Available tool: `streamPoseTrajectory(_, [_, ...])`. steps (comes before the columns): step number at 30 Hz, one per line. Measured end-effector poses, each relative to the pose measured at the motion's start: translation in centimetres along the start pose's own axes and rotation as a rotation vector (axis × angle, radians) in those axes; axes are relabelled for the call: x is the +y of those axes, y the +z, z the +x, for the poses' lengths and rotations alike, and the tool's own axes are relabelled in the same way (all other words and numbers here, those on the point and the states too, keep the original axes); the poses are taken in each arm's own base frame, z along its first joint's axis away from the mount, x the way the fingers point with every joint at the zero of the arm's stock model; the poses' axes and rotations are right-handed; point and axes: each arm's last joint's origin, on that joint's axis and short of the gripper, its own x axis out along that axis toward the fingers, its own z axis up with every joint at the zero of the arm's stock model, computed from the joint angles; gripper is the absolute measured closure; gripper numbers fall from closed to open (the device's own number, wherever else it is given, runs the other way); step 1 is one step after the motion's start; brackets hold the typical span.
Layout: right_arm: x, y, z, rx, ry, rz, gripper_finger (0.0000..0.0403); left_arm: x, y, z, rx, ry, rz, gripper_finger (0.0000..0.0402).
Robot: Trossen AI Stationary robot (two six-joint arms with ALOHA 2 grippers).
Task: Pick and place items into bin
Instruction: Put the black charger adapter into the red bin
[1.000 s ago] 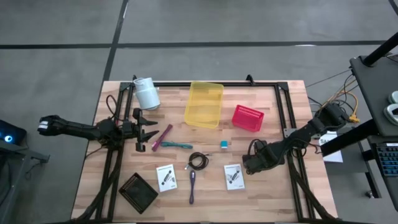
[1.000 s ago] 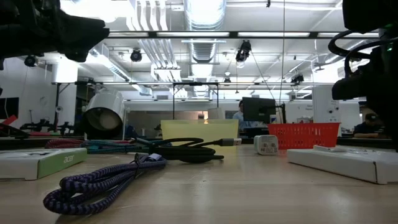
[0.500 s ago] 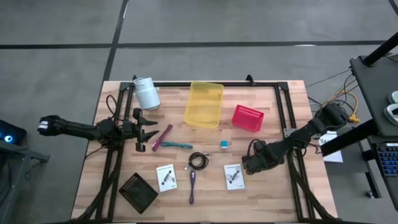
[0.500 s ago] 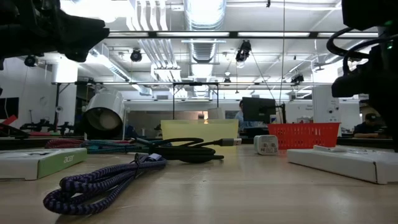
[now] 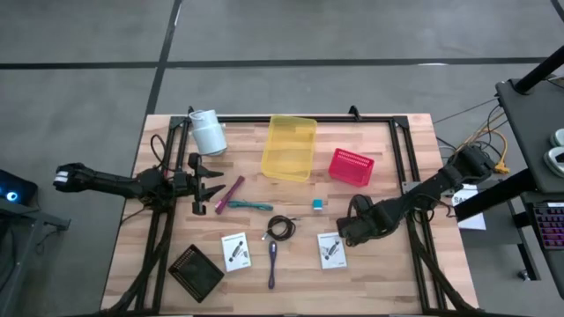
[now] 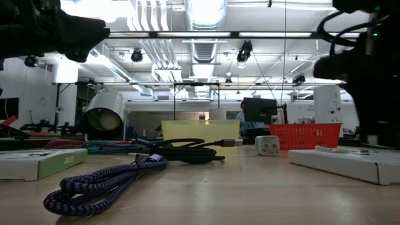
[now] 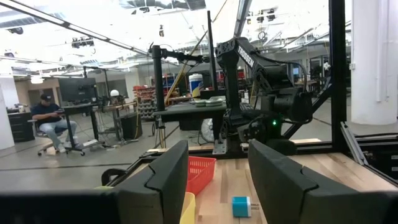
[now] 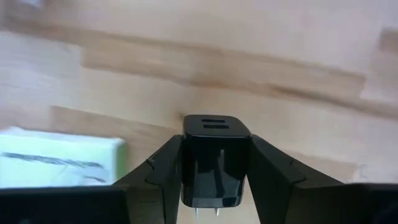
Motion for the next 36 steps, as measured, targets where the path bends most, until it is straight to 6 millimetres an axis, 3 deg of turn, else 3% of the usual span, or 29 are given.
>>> streamPoseTrajectory(10, [2.0,3.3,-0.9,-0.061,0.033,-0.074,0.0272,0.0,0.0,0.0,0.0,0.0,-0.001,0.0249])
streamPoseTrajectory(19, [3.5,8.3,-1.9,-0.094,0.036,-0.166,0.0272,0.0,0.0,0.0,0.004,-0.001,-0.003,0.0249])
streamPoseTrajectory(30, [3.2,16.0,-4.1,-0.125,-0.059,-0.286,0.0272,0.0,0.0,0.0,0.001,0.0,-0.004,0.0249])
streamPoseTrajectory(36, [1.8,19.5,-3.7,-0.096,-0.081,-0.323,0.0272,0.0,0.0,0.0,-0.004,0.0,-0.005,0.0249])
